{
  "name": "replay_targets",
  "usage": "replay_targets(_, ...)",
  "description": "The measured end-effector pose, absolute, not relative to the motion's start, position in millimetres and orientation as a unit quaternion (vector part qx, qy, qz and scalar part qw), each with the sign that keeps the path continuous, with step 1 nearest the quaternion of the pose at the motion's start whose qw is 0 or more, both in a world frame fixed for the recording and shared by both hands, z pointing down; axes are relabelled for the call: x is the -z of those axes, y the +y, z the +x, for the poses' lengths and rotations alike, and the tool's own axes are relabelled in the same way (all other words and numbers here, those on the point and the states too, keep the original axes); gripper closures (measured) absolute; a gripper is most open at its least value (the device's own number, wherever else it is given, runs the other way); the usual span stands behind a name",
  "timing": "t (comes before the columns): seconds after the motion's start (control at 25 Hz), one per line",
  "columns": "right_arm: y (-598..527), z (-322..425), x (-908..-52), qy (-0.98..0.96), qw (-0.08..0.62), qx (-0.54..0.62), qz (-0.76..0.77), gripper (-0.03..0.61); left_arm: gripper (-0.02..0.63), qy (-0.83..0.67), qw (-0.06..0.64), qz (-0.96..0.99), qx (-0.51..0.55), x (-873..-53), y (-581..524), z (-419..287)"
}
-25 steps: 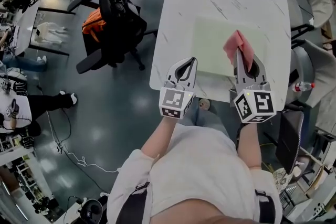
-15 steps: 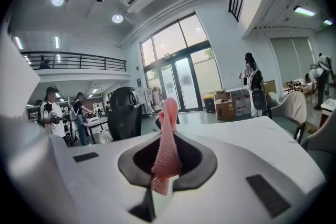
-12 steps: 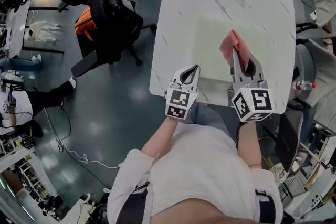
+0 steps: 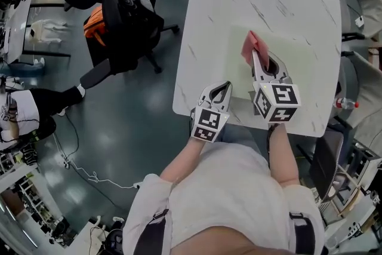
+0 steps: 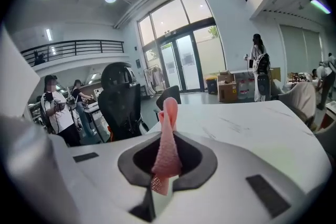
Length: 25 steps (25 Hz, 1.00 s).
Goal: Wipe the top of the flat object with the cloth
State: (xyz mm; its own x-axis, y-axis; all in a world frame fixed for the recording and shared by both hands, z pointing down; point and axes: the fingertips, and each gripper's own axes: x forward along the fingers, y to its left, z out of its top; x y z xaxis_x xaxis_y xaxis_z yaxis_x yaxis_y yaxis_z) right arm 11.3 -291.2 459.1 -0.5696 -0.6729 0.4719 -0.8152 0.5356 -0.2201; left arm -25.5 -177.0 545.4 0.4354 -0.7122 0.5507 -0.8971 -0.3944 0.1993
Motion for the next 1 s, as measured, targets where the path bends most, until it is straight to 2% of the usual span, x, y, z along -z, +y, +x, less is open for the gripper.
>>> replay_targets(0.4, -323.3, -26.0, -516.0, -0.838, 0.28, -0.25, 0.396, 0.549, 0.601, -0.486, 0.261, 0.816, -0.175, -544.9, -180.8, -26.0)
replay_targets(0.76, -336.1, -39.5, -544.0, -0.816, 0.402, -0.158, 0.384, 0.551, 0.601, -0.48, 0.268, 0.818, -0.168, -544.9, -182.0, -27.2)
replay_targets(1.0, -335.7, -34.6, -545.6, -0.813, 0.411, -0.153, 0.384, 0.551, 0.601, -0.48, 0.268, 0.817, -0.173, -545.7, -180.4, -28.0)
